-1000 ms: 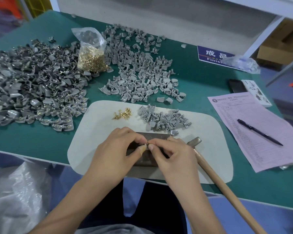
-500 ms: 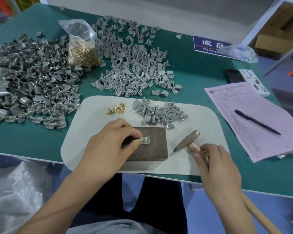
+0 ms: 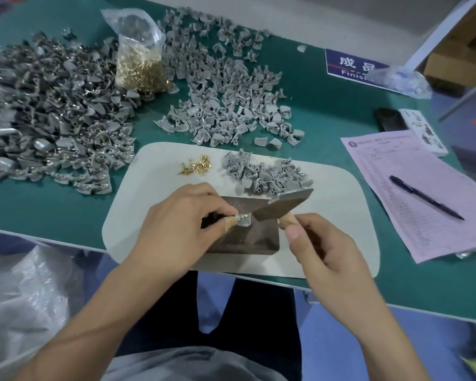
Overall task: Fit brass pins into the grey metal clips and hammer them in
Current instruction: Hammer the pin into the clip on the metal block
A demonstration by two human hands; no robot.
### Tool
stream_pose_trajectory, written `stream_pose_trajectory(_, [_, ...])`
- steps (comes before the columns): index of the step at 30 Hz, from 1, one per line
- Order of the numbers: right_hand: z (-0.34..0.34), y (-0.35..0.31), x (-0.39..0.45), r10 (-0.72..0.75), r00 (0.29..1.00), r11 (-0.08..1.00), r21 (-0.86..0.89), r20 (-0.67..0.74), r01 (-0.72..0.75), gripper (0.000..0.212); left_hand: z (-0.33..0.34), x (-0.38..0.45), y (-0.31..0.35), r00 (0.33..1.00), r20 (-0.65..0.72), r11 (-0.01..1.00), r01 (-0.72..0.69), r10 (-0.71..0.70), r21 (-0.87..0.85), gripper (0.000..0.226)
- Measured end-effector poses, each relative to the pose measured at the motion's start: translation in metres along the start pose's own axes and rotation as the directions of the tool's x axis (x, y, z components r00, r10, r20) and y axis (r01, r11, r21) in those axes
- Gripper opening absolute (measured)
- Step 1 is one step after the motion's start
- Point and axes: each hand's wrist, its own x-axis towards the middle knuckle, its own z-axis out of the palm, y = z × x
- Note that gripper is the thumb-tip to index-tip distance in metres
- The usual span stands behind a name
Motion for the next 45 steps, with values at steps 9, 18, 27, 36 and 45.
stream_pose_trajectory(9, [0.0,-0.016,0.005,-0.065,0.996,0.966,-0.254,-0.061,0.047,0.037,-0.004,0.005,0.0,0.999,0.023,0.999,-0.027,0.026,0.037,0.006])
stream_pose_trajectory(18, [0.01,-0.019,0.006,-0.1,0.992,0.934,-0.352,-0.08,0.065,0.035,-0.004,0.005,0.001,1.0,-0.007,0.999,-0.018,0.018,0.03,0.008])
stream_pose_trajectory(27, [0.013,-0.019,0.004,-0.118,0.987,0.902,-0.428,-0.111,0.06,0.028,-0.003,0.006,0.0,0.999,-0.019,0.998,-0.027,0.028,0.054,0.007])
stream_pose_trajectory(36, [0.022,-0.017,0.002,-0.132,0.989,0.889,-0.448,-0.062,0.091,0.028,-0.004,0.005,-0.001,1.0,-0.021,0.998,-0.018,0.019,0.055,0.008])
stream_pose_trajectory(45, [0.022,-0.015,-0.003,-0.123,0.987,0.877,-0.476,-0.106,0.059,0.03,-0.006,0.004,-0.004,1.0,-0.017,0.999,-0.026,0.027,0.036,0.006])
